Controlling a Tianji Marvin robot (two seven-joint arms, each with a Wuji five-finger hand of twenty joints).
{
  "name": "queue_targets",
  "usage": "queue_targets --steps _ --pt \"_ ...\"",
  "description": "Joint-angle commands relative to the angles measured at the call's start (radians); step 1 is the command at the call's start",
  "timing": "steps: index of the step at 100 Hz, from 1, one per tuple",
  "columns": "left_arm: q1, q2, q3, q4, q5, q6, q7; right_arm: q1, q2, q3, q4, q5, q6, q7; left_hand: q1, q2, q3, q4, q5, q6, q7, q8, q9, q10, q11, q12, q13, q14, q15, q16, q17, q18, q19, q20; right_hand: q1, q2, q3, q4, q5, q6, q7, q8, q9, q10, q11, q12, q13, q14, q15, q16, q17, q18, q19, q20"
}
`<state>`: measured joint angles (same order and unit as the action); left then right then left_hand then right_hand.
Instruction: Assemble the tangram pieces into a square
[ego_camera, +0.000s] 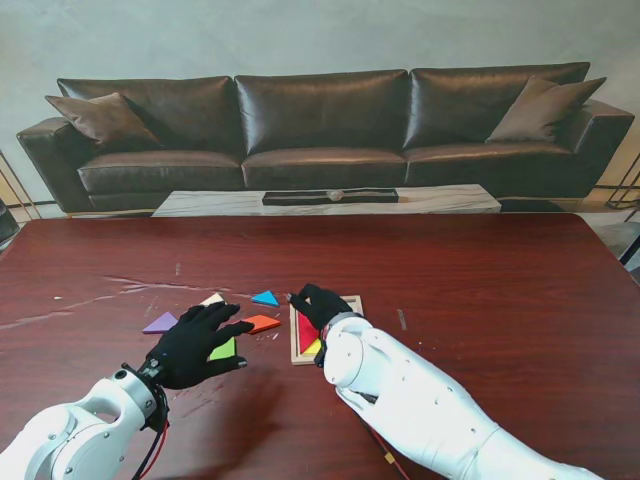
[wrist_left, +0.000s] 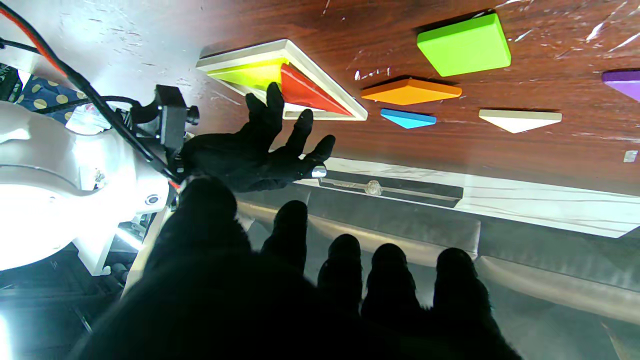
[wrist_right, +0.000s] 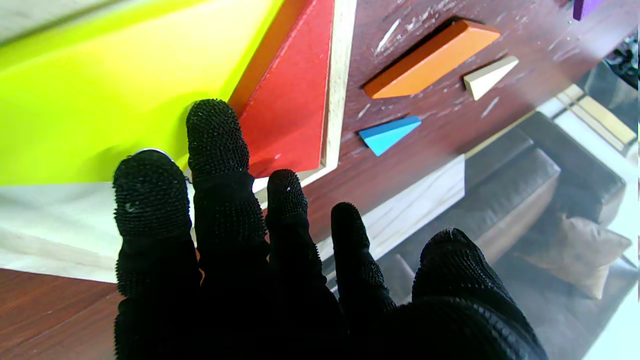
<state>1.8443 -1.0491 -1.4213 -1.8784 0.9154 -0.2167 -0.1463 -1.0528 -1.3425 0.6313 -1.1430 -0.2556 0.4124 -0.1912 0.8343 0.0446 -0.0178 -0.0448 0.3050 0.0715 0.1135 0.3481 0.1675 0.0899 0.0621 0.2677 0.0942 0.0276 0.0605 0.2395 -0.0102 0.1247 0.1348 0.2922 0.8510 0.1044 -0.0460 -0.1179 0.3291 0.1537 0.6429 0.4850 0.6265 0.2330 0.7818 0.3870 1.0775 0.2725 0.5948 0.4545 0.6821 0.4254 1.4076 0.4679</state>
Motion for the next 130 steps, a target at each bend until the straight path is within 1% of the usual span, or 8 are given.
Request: queue_targets --steps 1,16,41,53,64,76,119,130 --pt "0.002 0.001 -0.001 -0.004 0.0 -0.008 -0.005 -0.002 -0.016 -0.004 0.008 0.003 -0.01 -0.012 0.014 0.029 -0.011 0.028 0.009 -0.006 -0.004 0.014 0.013 -0.021 -0.017 -0.001 -0.011 -0.025 -0.021 -0.001 -0.004 0.0 -0.026 0.009 -0.016 0.039 -0.019 0.018 0.0 -0.008 0.018 -0.01 0.032 -0.005 0.012 0.007 0.006 0.012 0.0 -0.016 -0.003 0.005 0.029 -0.017" --pt "-0.005 0.003 0.002 -0.005 0.001 -0.022 -0.013 0.001 -0.035 -0.004 0.039 0.02 -0.041 -0.048 0.014 0.03 -0.011 0.029 0.011 -0.007 -0.003 0.015 0.014 -0.022 -0.017 -0.001 -0.011 -0.026 -0.021 -0.002 -0.003 0.0 -0.026 0.01 -0.018 0.043 -0.018 0.018 0.001 -0.009 0.022 -0.011 0.033 -0.004 0.011 0.007 -0.001 0.017 -0.008 -0.021 -0.009 0.008 0.023 -0.021" --pt "-0.02 0.007 0.008 -0.005 0.002 -0.036 -0.035 0.015 -0.047 -0.014 0.068 0.02 -0.053 -0.063 0.015 0.029 -0.01 0.029 0.013 -0.007 -0.002 0.015 0.018 -0.023 -0.016 0.0 -0.01 -0.024 -0.021 -0.002 -0.004 0.0 -0.027 0.01 -0.019 0.047 -0.017 0.018 0.0 -0.016 0.026 -0.014 0.031 -0.01 0.008 0.006 -0.029 0.021 -0.027 -0.03 -0.043 0.013 0.008 -0.027" --pt "-0.027 0.008 0.014 -0.005 0.003 -0.036 -0.042 0.015 -0.042 -0.01 0.063 0.01 -0.053 -0.064 0.017 0.028 -0.01 0.029 0.014 -0.007 -0.001 0.015 0.019 -0.022 -0.016 0.0 -0.009 -0.025 -0.02 -0.001 -0.003 0.001 -0.027 0.01 -0.027 0.047 -0.02 0.018 -0.007 -0.027 0.025 -0.015 0.018 -0.023 0.006 0.006 -0.059 0.003 -0.029 -0.025 -0.092 0.01 0.011 -0.018" --pt "-0.031 0.009 0.019 -0.004 0.003 -0.035 -0.046 0.003 -0.041 0.012 0.052 0.005 -0.06 -0.096 0.017 0.029 -0.01 0.028 0.014 -0.007 -0.001 0.015 0.019 -0.022 -0.015 0.0 -0.01 -0.025 -0.02 -0.001 -0.003 0.0 -0.027 0.01 -0.028 0.046 -0.018 0.02 -0.005 -0.034 0.027 -0.014 0.019 -0.029 0.012 0.008 -0.067 -0.006 -0.021 -0.015 -0.117 0.01 0.016 -0.007" --pt "-0.036 0.009 0.025 -0.005 0.005 -0.034 -0.05 0.003 -0.036 0.022 0.055 -0.01 -0.063 -0.104 0.019 0.028 -0.01 0.028 0.014 -0.007 -0.001 0.015 0.019 -0.022 -0.015 0.0 -0.009 -0.024 -0.02 -0.001 -0.003 0.0 -0.027 0.01 -0.035 0.048 -0.018 0.02 -0.007 -0.046 0.025 -0.015 0.01 -0.038 0.008 0.007 -0.129 -0.017 -0.046 -0.017 -0.17 0.0 -0.012 -0.008" --pt "-0.039 0.011 0.036 -0.011 0.009 -0.017 -0.063 0.033 -0.045 0.01 0.148 0.002 -0.084 -0.092 0.021 0.028 -0.01 0.028 0.014 -0.008 0.0 0.015 0.02 -0.023 -0.014 0.001 -0.007 -0.026 -0.019 -0.001 -0.003 0.0 -0.027 0.01 -0.052 0.054 -0.016 0.023 -0.01 -0.077 0.016 -0.01 0.008 -0.07 -0.01 0.002 -0.234 -0.084 -0.077 -0.005 -0.28 -0.015 -0.055 0.004" --pt "-0.038 0.011 0.037 -0.013 0.011 -0.014 -0.066 0.031 -0.049 0.011 0.157 0.02 -0.095 -0.088 0.021 0.028 -0.01 0.028 0.013 -0.007 0.0 0.014 0.019 -0.023 -0.015 0.001 -0.008 -0.024 -0.02 -0.001 -0.002 0.0 -0.026 0.011 -0.053 0.055 -0.014 0.023 -0.009 -0.076 0.015 -0.009 0.01 -0.068 -0.01 0.003 -0.224 -0.071 -0.077 -0.005 -0.274 -0.014 -0.054 0.008"
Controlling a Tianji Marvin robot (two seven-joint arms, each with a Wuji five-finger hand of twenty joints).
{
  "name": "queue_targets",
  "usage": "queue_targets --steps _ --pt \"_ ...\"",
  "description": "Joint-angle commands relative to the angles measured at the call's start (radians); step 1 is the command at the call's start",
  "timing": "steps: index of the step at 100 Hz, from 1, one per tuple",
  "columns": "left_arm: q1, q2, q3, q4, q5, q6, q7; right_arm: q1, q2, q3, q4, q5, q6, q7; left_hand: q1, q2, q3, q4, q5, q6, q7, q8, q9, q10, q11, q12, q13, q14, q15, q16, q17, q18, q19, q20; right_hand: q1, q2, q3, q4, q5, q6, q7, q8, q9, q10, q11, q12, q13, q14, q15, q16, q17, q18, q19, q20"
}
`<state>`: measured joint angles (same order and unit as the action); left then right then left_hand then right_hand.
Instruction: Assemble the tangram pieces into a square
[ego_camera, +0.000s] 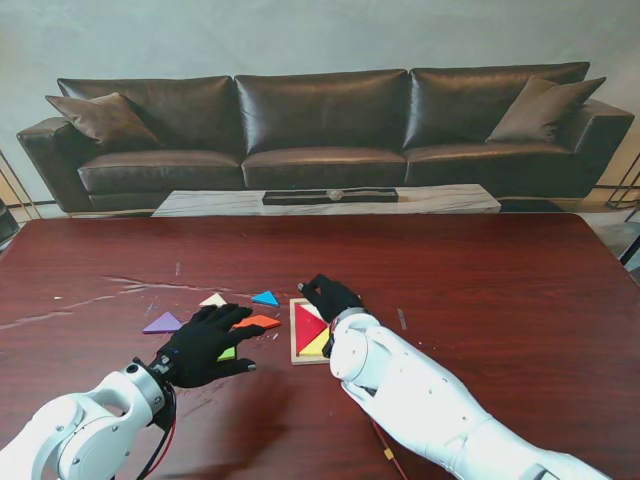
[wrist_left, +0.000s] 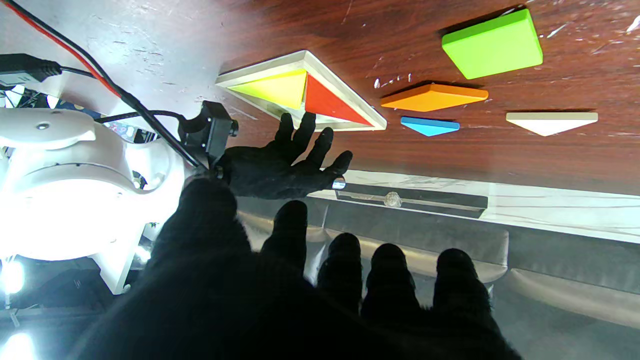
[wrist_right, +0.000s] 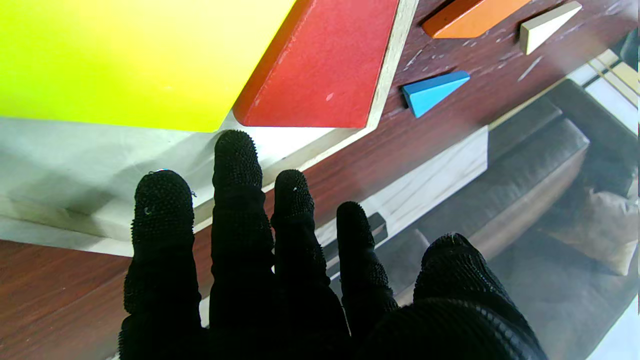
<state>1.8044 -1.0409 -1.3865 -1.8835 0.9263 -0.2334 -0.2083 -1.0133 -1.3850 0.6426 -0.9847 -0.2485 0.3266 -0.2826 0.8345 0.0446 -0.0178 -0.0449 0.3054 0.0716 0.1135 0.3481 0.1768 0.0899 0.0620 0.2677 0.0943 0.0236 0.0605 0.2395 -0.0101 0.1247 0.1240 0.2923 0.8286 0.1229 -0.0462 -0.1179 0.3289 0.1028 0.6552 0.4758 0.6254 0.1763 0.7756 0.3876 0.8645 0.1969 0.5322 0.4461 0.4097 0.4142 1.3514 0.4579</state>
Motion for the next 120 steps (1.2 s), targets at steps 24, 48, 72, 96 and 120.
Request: queue_targets --steps 24,48,72,96,120 --pt "0.008 0.004 -0.005 -0.018 0.014 0.006 -0.012 -0.018 -0.004 0.008 -0.011 0.033 -0.026 0.009 0.025 0.026 -0.009 0.028 0.015 -0.007 0.002 0.015 0.011 -0.023 -0.013 0.001 -0.007 -0.021 -0.019 0.0 -0.001 -0.002 -0.015 0.01 -0.03 0.038 -0.013 0.024 -0.007 -0.017 0.0 0.002 0.01 -0.003 -0.003 0.005 0.004 0.013 -0.018 0.001 0.012 0.003 0.004 0.024" --pt "0.019 0.004 -0.015 -0.034 0.029 0.024 -0.021 -0.028 0.011 0.023 -0.044 0.015 -0.024 0.01 0.026 0.026 -0.009 0.028 0.018 -0.008 0.004 0.015 0.01 -0.023 -0.013 0.001 -0.006 -0.018 -0.018 0.0 0.0 -0.003 -0.015 0.01 -0.036 0.037 -0.016 0.023 -0.02 -0.017 -0.008 0.003 -0.018 -0.003 -0.013 0.002 -0.038 0.026 -0.033 -0.002 -0.011 0.0 -0.015 0.021" --pt "0.017 0.002 -0.023 -0.041 0.06 0.034 -0.005 -0.062 0.069 0.065 -0.135 -0.092 -0.044 0.014 0.027 0.013 -0.009 0.029 0.016 -0.007 0.004 0.014 0.01 -0.02 -0.012 0.002 -0.005 -0.015 -0.017 0.002 0.001 -0.001 -0.014 0.01 -0.122 0.028 -0.025 0.023 -0.076 -0.038 -0.065 -0.003 -0.199 -0.016 -0.094 -0.024 -0.292 -0.031 -0.131 -0.025 -0.203 -0.042 -0.141 -0.027" --pt "0.013 0.001 -0.034 -0.052 0.081 0.062 -0.005 -0.16 0.177 0.189 -0.305 -0.258 -0.127 0.106 0.026 0.002 -0.008 0.031 0.011 -0.001 0.003 0.013 0.006 -0.02 -0.012 0.002 -0.005 -0.011 -0.016 0.002 0.001 0.001 -0.014 0.009 -0.205 0.041 -0.017 0.023 -0.082 -0.066 -0.19 -0.021 -0.279 -0.048 -0.201 -0.063 -0.426 -0.066 -0.229 -0.059 -0.325 -0.074 -0.253 -0.097" --pt "-0.009 0.0 -0.041 -0.049 0.083 0.089 -0.014 -0.295 0.275 0.384 -0.455 -0.403 -0.28 0.297 0.025 -0.014 -0.007 0.032 0.005 0.002 0.001 0.011 0.004 -0.02 -0.011 0.002 -0.005 -0.01 -0.015 0.004 0.002 0.002 -0.014 0.008 -0.309 0.12 -0.021 0.02 -0.098 -0.091 -0.312 -0.039 -0.291 -0.086 -0.366 -0.125 -0.504 -0.009 -0.363 -0.123 -0.409 -0.08 -0.366 -0.162"
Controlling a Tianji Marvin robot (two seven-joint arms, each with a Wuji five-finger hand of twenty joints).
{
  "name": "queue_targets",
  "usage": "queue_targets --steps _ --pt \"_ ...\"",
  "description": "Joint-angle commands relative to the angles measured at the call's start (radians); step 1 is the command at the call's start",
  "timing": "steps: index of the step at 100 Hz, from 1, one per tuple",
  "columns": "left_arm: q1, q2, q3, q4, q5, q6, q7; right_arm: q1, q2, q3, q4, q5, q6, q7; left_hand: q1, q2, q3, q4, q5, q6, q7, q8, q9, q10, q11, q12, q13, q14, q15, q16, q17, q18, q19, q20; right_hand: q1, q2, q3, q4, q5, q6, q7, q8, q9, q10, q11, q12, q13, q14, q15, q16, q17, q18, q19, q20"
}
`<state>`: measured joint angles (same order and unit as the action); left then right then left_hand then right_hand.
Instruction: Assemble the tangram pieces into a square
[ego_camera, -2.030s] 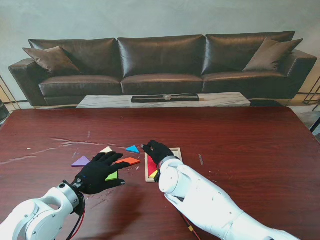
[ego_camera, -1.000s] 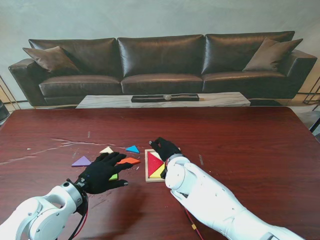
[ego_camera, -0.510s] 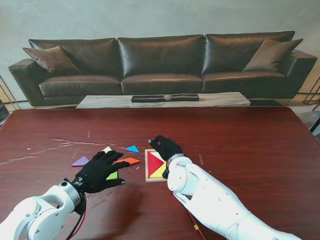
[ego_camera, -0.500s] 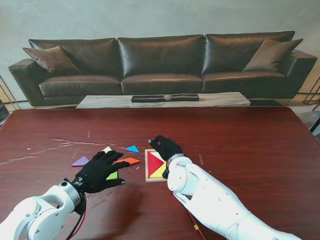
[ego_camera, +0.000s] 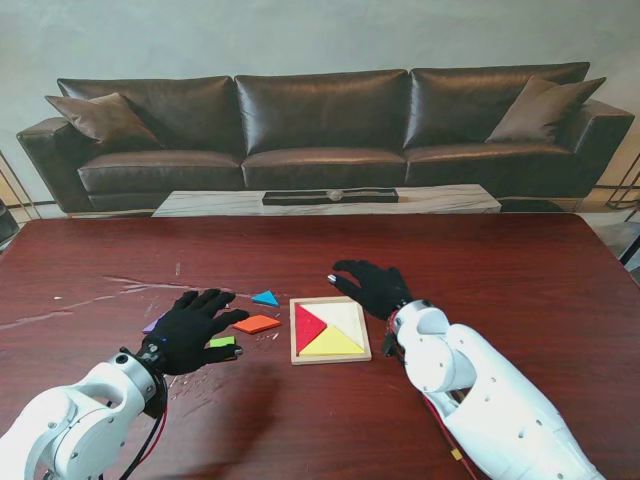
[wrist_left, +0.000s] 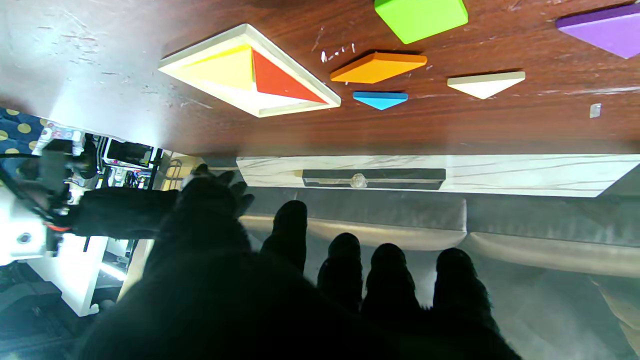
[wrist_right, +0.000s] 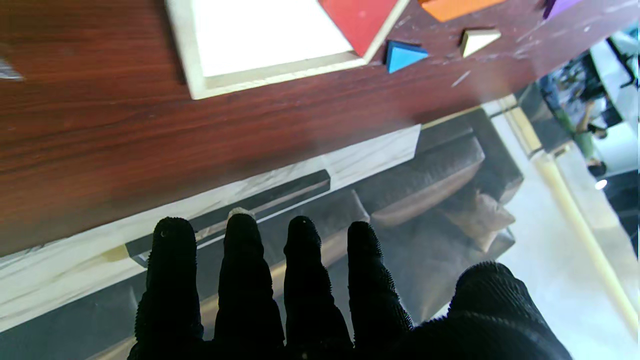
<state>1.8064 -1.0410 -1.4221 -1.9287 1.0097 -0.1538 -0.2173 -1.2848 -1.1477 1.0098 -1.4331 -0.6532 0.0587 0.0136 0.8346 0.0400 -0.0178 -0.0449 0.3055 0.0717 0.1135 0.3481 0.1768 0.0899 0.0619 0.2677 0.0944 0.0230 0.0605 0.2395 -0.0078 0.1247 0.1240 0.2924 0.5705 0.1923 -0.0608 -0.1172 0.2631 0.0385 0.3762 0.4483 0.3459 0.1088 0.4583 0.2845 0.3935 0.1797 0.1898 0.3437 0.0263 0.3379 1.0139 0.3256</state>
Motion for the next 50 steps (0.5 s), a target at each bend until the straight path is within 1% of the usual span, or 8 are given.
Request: queue_targets --steps 1,10,17,24,33,40,44,50 --pt "-0.011 0.0 -0.006 -0.004 -0.001 0.011 -0.006 -0.028 0.041 0.024 -0.01 -0.003 -0.019 0.01 0.026 -0.011 -0.006 0.032 0.004 0.003 0.0 0.011 0.003 -0.019 -0.011 0.002 -0.005 -0.009 -0.014 0.004 -0.001 0.002 -0.014 0.008 -0.055 0.054 -0.007 0.019 -0.034 -0.027 -0.037 -0.011 -0.013 -0.02 -0.055 -0.024 -0.036 0.006 -0.025 -0.023 -0.029 -0.006 -0.033 -0.033" --pt "-0.019 0.001 -0.008 0.001 0.004 0.023 -0.014 -0.067 0.066 0.094 -0.042 -0.04 -0.085 0.083 0.027 -0.017 -0.005 0.033 0.001 0.006 -0.001 0.01 0.003 -0.019 -0.01 0.003 -0.004 -0.008 -0.014 0.004 0.002 0.003 -0.012 0.008 -0.087 0.079 -0.007 0.019 -0.054 -0.036 -0.08 -0.013 -0.023 -0.02 -0.118 -0.046 -0.073 -0.019 -0.065 -0.043 -0.055 -0.036 -0.087 -0.071" --pt "-0.027 0.001 -0.009 0.007 0.002 0.033 -0.026 -0.09 0.079 0.138 -0.056 -0.047 -0.133 0.131 0.028 -0.023 -0.004 0.033 -0.002 0.007 -0.002 0.009 0.0 -0.019 -0.01 0.003 -0.003 -0.009 -0.014 0.004 0.001 0.004 -0.012 0.008 -0.102 0.082 -0.007 0.02 -0.069 -0.042 -0.111 -0.01 -0.038 -0.019 -0.159 -0.062 -0.106 -0.054 -0.094 -0.061 -0.078 -0.07 -0.135 -0.112" --pt "-0.04 0.003 -0.008 0.02 -0.004 0.039 -0.038 -0.103 0.089 0.173 -0.061 -0.049 -0.182 0.172 0.03 -0.028 -0.003 0.034 -0.005 0.009 -0.003 0.008 0.0 -0.018 -0.009 0.003 -0.002 -0.006 -0.013 0.005 0.003 0.006 -0.011 0.008 -0.117 0.07 -0.007 0.021 -0.083 -0.042 -0.136 -0.007 -0.05 -0.021 -0.191 -0.078 -0.13 -0.075 -0.116 -0.079 -0.094 -0.094 -0.177 -0.15" --pt "-0.056 0.006 -0.007 0.031 -0.013 0.06 -0.071 -0.11 0.104 0.205 -0.063 -0.057 -0.238 0.232 0.031 -0.033 -0.002 0.034 -0.016 0.015 -0.007 0.007 -0.012 -0.014 -0.013 0.002 -0.009 0.001 -0.015 0.004 0.001 0.009 -0.012 0.007 -0.139 0.051 -0.007 0.022 -0.113 -0.047 -0.167 -0.004 -0.077 -0.027 -0.225 -0.097 -0.17 -0.097 -0.136 -0.096 -0.116 -0.116 -0.225 -0.192" --pt "-0.068 0.007 -0.009 0.043 -0.018 0.071 -0.085 -0.108 0.114 0.223 -0.057 -0.069 -0.284 0.265 0.031 -0.044 -0.003 0.035 -0.025 0.019 -0.011 0.005 -0.018 -0.011 -0.012 0.002 -0.011 0.004 -0.014 0.005 0.003 0.011 -0.011 0.007 -0.149 0.037 -0.011 0.021 -0.135 -0.05 -0.181 -0.003 -0.094 -0.031 -0.235 -0.101 -0.196 -0.11 -0.144 -0.1 -0.132 -0.132 -0.245 -0.207" --pt "-0.074 0.008 -0.01 0.049 -0.022 0.079 -0.096 -0.105 0.119 0.231 -0.051 -0.071 -0.31 0.284 0.031 -0.049 -0.003 0.035 -0.029 0.02 -0.013 0.004 -0.021 -0.01 -0.013 0.002 -0.014 0.006 -0.015 0.004 0.001 0.011 -0.012 0.006 -0.155 0.024 -0.005 0.022 -0.138 -0.052 -0.19 0.003 -0.122 -0.042 -0.251 -0.11 -0.208 -0.122 -0.148 -0.102 -0.133 -0.145 -0.267 -0.225" --pt "-0.083 0.01 -0.013 0.057 -0.024 0.087 -0.112 -0.1 0.126 0.242 -0.044 -0.071 -0.34 0.315 0.03 -0.064 -0.003 0.037 -0.036 0.023 -0.016 0.003 -0.029 -0.006 -0.013 0.003 -0.019 0.011 -0.016 0.004 0.001 0.012 -0.011 0.006 -0.163 0.013 -0.003 0.022 -0.159 -0.048 -0.222 0.005 -0.136 -0.048 -0.262 -0.112 -0.225 -0.136 -0.153 -0.104 -0.133 -0.158 -0.291 -0.244"
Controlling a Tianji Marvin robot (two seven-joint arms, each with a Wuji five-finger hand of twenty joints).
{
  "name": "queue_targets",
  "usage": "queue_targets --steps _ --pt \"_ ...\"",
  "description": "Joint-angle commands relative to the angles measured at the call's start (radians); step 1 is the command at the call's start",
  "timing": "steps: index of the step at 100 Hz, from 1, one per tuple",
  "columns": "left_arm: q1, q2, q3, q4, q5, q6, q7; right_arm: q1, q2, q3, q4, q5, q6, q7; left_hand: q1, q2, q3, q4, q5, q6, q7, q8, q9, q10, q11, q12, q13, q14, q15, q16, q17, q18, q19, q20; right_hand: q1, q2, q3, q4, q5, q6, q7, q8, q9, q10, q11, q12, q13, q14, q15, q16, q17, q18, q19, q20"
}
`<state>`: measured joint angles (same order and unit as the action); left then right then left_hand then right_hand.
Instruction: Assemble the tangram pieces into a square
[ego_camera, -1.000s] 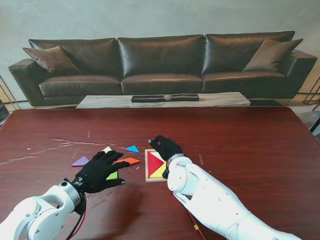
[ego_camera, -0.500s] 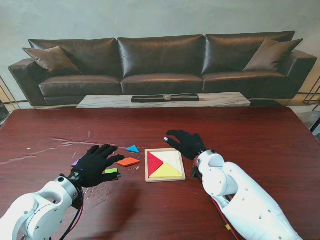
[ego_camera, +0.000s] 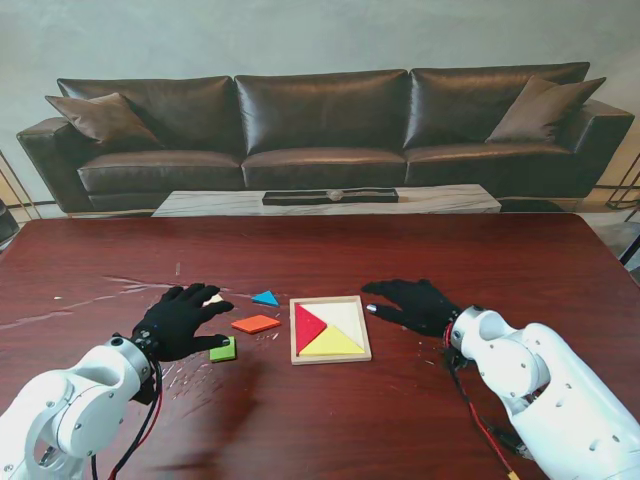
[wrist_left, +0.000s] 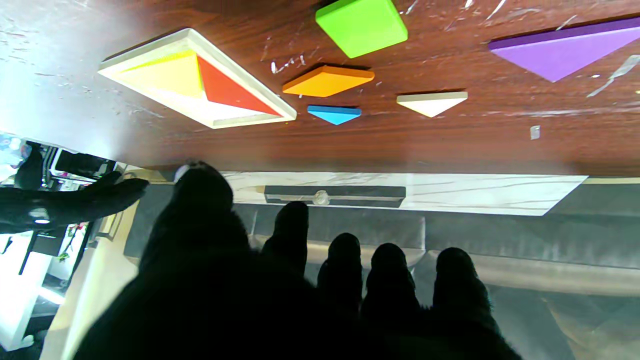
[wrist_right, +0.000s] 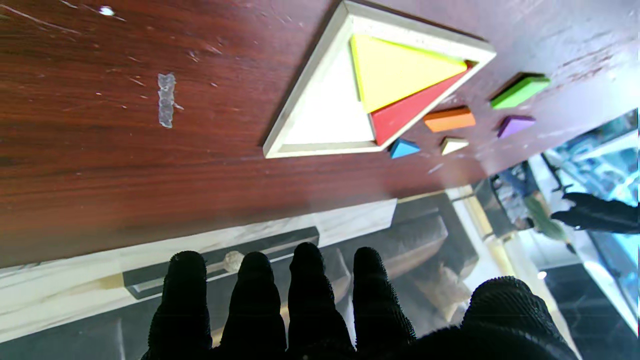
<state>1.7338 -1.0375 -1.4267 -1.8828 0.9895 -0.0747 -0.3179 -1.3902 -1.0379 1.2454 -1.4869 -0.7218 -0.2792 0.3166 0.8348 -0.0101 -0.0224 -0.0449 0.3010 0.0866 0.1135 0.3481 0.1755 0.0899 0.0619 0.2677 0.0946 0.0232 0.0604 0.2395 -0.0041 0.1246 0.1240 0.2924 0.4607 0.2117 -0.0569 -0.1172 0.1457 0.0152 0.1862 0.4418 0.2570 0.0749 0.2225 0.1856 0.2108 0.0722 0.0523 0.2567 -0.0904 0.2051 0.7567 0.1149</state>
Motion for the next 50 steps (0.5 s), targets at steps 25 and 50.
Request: queue_targets --steps 25,50 --pt "-0.06 0.015 -0.022 0.052 0.01 0.03 -0.084 0.047 0.035 0.024 0.074 0.048 -0.131 0.08 0.035 -0.091 0.012 0.048 -0.06 0.024 -0.028 -0.003 -0.058 0.018 -0.018 0.006 -0.033 0.044 -0.008 0.012 0.003 0.035 -0.007 0.004 -0.043 -0.04 -0.002 0.023 -0.036 -0.026 -0.097 0.036 -0.08 -0.046 -0.036 -0.017 -0.077 -0.09 -0.03 -0.03 -0.018 -0.077 -0.097 -0.066" --pt "-0.12 0.023 -0.015 0.138 0.027 0.078 -0.132 0.094 0.048 0.019 0.139 0.084 -0.234 0.115 0.04 -0.116 0.029 0.06 -0.119 0.035 -0.048 -0.013 -0.074 0.058 -0.061 -0.009 -0.059 0.1 -0.019 0.011 -0.002 0.06 -0.001 -0.004 -0.038 -0.045 0.0 0.023 -0.007 -0.033 -0.188 0.109 -0.081 -0.057 -0.027 -0.038 -0.08 -0.104 -0.023 -0.045 -0.007 -0.085 -0.121 -0.073"
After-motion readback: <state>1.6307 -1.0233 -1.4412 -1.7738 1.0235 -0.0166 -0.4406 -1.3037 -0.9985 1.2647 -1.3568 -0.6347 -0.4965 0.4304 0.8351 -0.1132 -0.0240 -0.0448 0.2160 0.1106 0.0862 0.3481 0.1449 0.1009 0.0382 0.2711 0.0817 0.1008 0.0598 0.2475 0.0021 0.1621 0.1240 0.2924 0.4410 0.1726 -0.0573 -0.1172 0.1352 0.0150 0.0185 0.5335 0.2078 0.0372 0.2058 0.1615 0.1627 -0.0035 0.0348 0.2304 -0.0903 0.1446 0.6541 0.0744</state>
